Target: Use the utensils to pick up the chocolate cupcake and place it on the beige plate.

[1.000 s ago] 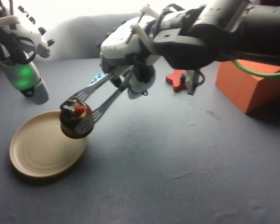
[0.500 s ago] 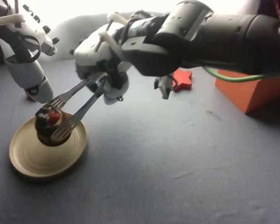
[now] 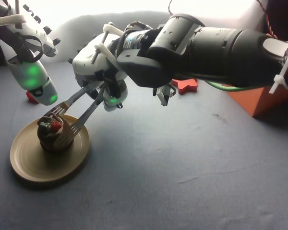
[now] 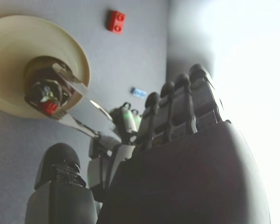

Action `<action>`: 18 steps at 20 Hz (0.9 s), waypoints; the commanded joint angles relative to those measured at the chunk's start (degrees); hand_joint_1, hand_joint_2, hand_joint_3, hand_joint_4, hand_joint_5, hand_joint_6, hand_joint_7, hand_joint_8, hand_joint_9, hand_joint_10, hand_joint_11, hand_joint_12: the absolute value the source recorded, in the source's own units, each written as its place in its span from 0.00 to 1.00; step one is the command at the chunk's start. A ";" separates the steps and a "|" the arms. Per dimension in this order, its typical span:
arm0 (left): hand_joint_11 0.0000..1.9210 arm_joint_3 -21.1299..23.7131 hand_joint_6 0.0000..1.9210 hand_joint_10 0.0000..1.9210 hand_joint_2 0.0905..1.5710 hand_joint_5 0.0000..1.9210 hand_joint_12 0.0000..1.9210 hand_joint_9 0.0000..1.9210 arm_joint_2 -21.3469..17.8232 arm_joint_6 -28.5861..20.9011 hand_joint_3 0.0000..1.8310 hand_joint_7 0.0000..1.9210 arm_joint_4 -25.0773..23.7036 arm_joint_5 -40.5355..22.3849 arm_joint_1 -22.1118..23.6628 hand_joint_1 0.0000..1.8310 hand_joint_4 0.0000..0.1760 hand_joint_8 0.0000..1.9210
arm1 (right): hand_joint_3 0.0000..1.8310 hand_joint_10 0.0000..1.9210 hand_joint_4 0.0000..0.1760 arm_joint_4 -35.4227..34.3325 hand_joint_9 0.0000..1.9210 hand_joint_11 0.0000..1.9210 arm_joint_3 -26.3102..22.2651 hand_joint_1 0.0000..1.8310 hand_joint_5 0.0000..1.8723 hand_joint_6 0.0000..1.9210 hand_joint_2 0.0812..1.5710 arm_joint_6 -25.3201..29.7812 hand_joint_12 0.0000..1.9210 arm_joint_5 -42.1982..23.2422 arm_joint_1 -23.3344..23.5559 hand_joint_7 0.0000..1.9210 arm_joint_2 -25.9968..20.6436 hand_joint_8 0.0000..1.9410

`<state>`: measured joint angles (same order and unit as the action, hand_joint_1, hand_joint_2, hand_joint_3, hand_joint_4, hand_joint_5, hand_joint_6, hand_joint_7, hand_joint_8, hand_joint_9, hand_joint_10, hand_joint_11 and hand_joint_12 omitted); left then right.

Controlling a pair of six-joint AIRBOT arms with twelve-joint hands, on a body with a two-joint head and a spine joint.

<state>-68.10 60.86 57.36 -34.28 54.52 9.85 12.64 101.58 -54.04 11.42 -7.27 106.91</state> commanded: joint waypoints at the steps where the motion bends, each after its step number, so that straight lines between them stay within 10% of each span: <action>1: 0.00 -0.25 0.00 0.00 0.67 0.00 0.00 0.00 -0.33 0.27 0.00 0.00 -3.33 -2.21 0.74 0.07 0.00 0.00 | 0.00 0.73 0.00 0.07 0.45 0.42 0.17 0.75 0.48 0.46 0.71 -0.04 0.90 -6.38 0.29 0.49 0.07 0.60; 18: 0.00 -0.33 0.00 0.00 0.67 0.00 0.00 0.00 -0.10 0.26 0.00 0.00 -3.33 -2.24 0.69 0.07 0.00 0.00 | 0.00 0.75 0.00 0.06 0.42 0.42 0.14 0.67 0.46 0.57 0.72 1.99 0.92 -7.19 -0.84 0.48 0.22 0.64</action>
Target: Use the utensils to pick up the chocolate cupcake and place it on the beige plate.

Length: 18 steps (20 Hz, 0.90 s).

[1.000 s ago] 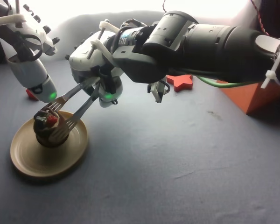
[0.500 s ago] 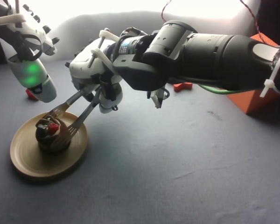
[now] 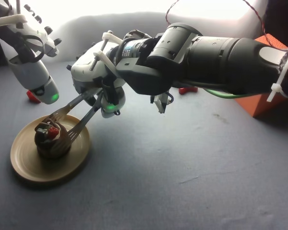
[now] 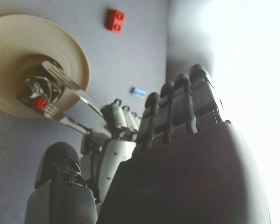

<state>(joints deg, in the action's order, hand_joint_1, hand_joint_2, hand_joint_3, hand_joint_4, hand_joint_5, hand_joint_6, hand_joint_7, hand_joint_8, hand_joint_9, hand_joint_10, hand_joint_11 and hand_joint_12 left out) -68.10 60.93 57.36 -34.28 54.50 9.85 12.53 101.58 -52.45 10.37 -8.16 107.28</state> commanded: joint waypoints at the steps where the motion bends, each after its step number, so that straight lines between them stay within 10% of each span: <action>1: 0.00 -0.33 0.00 0.00 0.67 0.00 0.00 0.00 -0.17 0.26 0.00 0.00 -3.33 -2.22 0.69 0.07 0.00 0.00 | 0.00 0.72 0.00 0.17 0.45 0.43 0.14 0.73 0.47 0.53 0.71 0.43 0.90 -6.14 -0.02 0.48 -0.15 0.59; 18: 0.00 -0.33 0.00 0.00 0.67 0.00 0.00 0.00 -0.14 0.26 0.00 0.00 -3.34 -2.21 0.74 0.08 0.00 0.00 | 0.00 0.75 0.00 0.17 0.44 0.38 0.17 0.74 0.41 0.56 0.73 -0.72 0.83 -6.63 -0.80 0.45 -0.36 0.64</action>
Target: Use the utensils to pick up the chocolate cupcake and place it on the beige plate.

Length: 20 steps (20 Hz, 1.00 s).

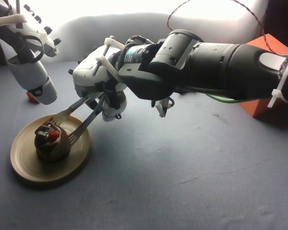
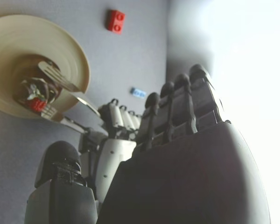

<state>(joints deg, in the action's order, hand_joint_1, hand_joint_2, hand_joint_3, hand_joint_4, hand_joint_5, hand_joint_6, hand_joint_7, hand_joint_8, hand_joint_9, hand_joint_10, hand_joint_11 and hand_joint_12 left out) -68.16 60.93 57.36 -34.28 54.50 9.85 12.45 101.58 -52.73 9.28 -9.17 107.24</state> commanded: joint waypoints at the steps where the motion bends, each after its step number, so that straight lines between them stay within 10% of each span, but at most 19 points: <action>1: 0.00 -0.27 0.00 0.00 0.67 0.00 0.00 0.00 -0.16 0.26 0.00 0.00 -3.34 -2.21 0.74 0.08 0.00 0.00 | 0.00 0.64 0.00 0.26 0.39 0.39 0.17 0.68 0.43 0.56 0.73 -0.55 0.82 -5.45 0.21 0.47 -0.34 0.65; 6: 0.00 -0.26 0.00 0.01 0.67 0.00 0.00 0.02 -0.18 0.26 0.00 0.00 -3.34 -2.21 0.74 0.07 0.00 0.00 | 0.00 0.57 0.00 0.27 0.39 0.36 0.22 0.65 0.42 0.61 0.74 -1.34 0.79 -5.25 0.12 0.45 -0.55 0.67; 9: 0.00 -0.24 0.00 0.00 0.67 0.00 0.00 0.02 -0.18 0.25 0.00 0.01 -3.34 -2.22 0.72 0.07 0.00 0.00 | 0.00 0.74 0.00 0.27 0.44 0.36 0.22 0.74 0.41 0.57 0.74 -1.46 0.81 -5.18 -0.02 0.43 -0.73 0.65; 11: 0.00 -0.26 0.00 0.00 0.67 0.00 0.00 0.00 -0.18 0.25 0.00 0.00 -3.35 -2.22 0.71 0.08 0.00 0.00 | 0.00 0.59 0.00 0.27 0.37 0.37 0.31 0.65 0.42 0.62 0.75 -1.74 0.80 -5.19 0.00 0.44 -0.81 0.66; 20: 0.00 -0.28 0.00 0.00 0.67 0.00 0.00 0.00 -0.19 0.25 0.00 0.00 -3.34 -2.25 0.64 0.09 0.00 0.00 | 0.00 0.55 0.00 0.27 0.37 0.34 0.35 0.64 0.42 0.63 0.75 -2.86 0.76 -5.62 -0.01 0.44 -0.88 0.67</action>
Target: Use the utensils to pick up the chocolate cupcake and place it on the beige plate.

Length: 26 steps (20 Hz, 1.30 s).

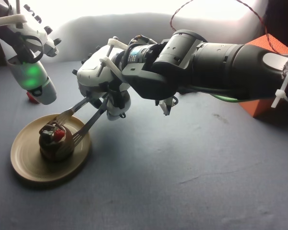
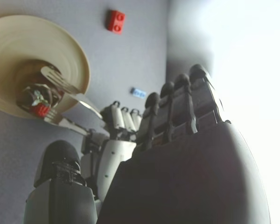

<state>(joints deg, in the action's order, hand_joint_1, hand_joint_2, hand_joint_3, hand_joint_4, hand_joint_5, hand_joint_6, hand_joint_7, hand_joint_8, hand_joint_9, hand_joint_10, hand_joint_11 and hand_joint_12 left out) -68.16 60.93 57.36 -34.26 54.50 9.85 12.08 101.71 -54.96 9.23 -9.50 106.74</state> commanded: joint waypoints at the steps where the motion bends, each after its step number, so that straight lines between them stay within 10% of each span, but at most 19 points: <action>1: 0.00 -0.28 0.00 0.00 0.67 0.00 0.00 0.00 -0.19 0.25 0.00 0.00 -3.37 -2.25 0.64 0.09 0.00 0.00 | 0.00 0.55 0.00 0.64 0.36 0.32 0.22 0.64 0.39 0.66 0.76 -0.67 0.76 -5.58 0.30 0.43 -0.37 0.68; 6: 0.00 -0.31 0.00 0.00 0.67 0.00 0.00 0.00 -0.19 0.25 0.00 0.00 -3.37 -2.28 0.52 0.08 0.00 0.00 | 0.00 0.57 0.00 0.64 0.37 0.36 0.21 0.64 0.40 0.64 0.76 -0.80 0.78 -5.96 0.22 0.43 -0.41 0.69; 7: 0.00 -0.31 0.00 0.00 0.67 0.00 0.00 0.00 -0.19 0.25 0.00 0.00 -3.37 -2.28 0.51 0.08 0.00 0.00 | 0.00 0.55 0.00 0.64 0.37 0.36 0.21 0.69 0.37 0.40 0.69 -0.81 0.76 -5.96 0.22 0.37 -0.41 0.48; 9: 0.00 -0.32 0.00 0.00 0.67 0.00 0.00 0.00 -0.19 0.25 0.00 0.00 -3.37 -2.29 0.48 0.08 0.00 0.00 | 0.00 0.56 0.00 0.64 0.35 0.35 0.21 0.69 0.39 0.25 0.67 -0.80 0.76 -5.89 0.22 0.37 -0.41 0.38; 10: 0.00 -0.32 0.00 0.00 0.67 0.00 0.00 0.00 -0.19 0.25 0.00 0.00 -3.37 -2.30 0.46 0.08 0.00 0.00 | 0.00 0.54 0.00 0.64 0.38 0.37 0.20 0.66 0.42 0.54 0.72 -0.80 0.75 -5.87 0.22 0.44 -0.41 0.58; 11: 0.00 -0.32 0.00 0.00 0.67 0.00 0.00 0.00 -0.19 0.25 0.00 0.00 -3.37 -2.32 0.40 0.08 0.00 0.00 | 0.00 0.53 0.00 0.64 0.38 0.37 0.21 0.63 0.43 0.62 0.74 -0.81 0.75 -5.81 0.23 0.38 -0.42 0.46; 12: 0.00 -0.33 0.00 0.00 0.67 0.00 0.00 0.00 -0.19 0.25 0.00 0.00 -3.37 -2.32 0.38 0.07 0.00 0.00 | 0.00 0.51 0.00 0.64 0.36 0.33 0.21 0.68 0.37 0.40 0.68 -0.91 0.74 -5.76 0.23 0.37 -0.43 0.39; 14: 0.00 -0.33 0.00 0.00 0.67 0.00 0.00 0.00 -0.18 0.25 0.00 0.00 -3.37 -2.32 0.38 0.07 0.00 0.00 | 0.00 0.57 0.00 0.64 0.34 0.31 0.21 0.69 0.37 0.28 0.68 -1.02 0.77 -5.76 0.21 0.36 -0.44 0.38; 15: 0.00 -0.33 0.00 0.00 0.67 0.00 0.00 0.00 -0.18 0.25 0.00 0.00 -3.37 -2.33 0.35 0.07 0.00 0.00 | 0.00 0.58 0.00 0.64 0.34 0.32 0.21 0.66 0.40 0.56 0.74 -1.03 0.77 -5.76 0.19 0.42 -0.45 0.62; 17: 0.00 -0.34 0.00 0.00 0.67 0.00 0.00 0.00 -0.19 0.25 0.00 0.00 -3.37 -2.33 0.32 0.06 0.00 0.00 | 0.00 0.57 0.00 0.64 0.36 0.34 0.21 0.72 0.37 0.31 0.74 -1.14 0.76 -5.73 0.19 0.43 -0.48 0.65; 18: 0.00 -0.34 0.00 0.00 0.67 0.00 0.00 0.00 -0.19 0.25 0.00 0.00 -3.37 -2.33 0.31 0.07 0.00 0.00 | 0.00 0.59 0.00 0.64 0.35 0.34 0.21 0.64 0.43 0.55 0.74 -1.35 0.76 -5.71 0.20 0.36 -0.53 0.50; 21: 0.00 -0.34 0.00 0.00 0.66 0.00 0.00 0.00 -0.19 0.25 0.00 0.01 -3.38 -2.33 0.31 0.08 0.00 0.00 | 0.00 0.56 0.00 0.64 0.35 0.34 0.21 0.69 0.39 0.28 0.66 -1.87 0.74 -5.69 0.20 0.35 -0.71 0.39; 23: 0.00 -0.35 0.00 0.00 0.67 0.00 0.00 0.00 -0.19 0.25 0.00 0.00 -3.38 -2.33 0.31 0.07 0.00 0.00 | 0.00 0.57 0.00 0.64 0.36 0.32 0.20 0.65 0.39 0.64 0.76 -1.95 0.76 -5.54 0.24 0.43 -0.79 0.69; 26: 0.00 -0.39 0.00 0.00 0.66 0.00 0.00 0.00 -0.19 0.25 0.00 0.00 -3.38 -2.33 0.31 0.08 0.00 0.00 | 0.00 0.54 0.00 0.64 0.34 0.28 0.20 0.69 0.37 0.29 0.67 -1.97 0.73 -5.37 0.52 0.35 -0.91 0.41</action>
<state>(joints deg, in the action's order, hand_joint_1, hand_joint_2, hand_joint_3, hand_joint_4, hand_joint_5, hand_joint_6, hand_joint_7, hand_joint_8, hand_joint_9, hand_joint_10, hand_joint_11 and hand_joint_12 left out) -68.16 60.93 57.36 -34.28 54.43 9.82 12.29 101.75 -56.69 9.30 -9.58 106.13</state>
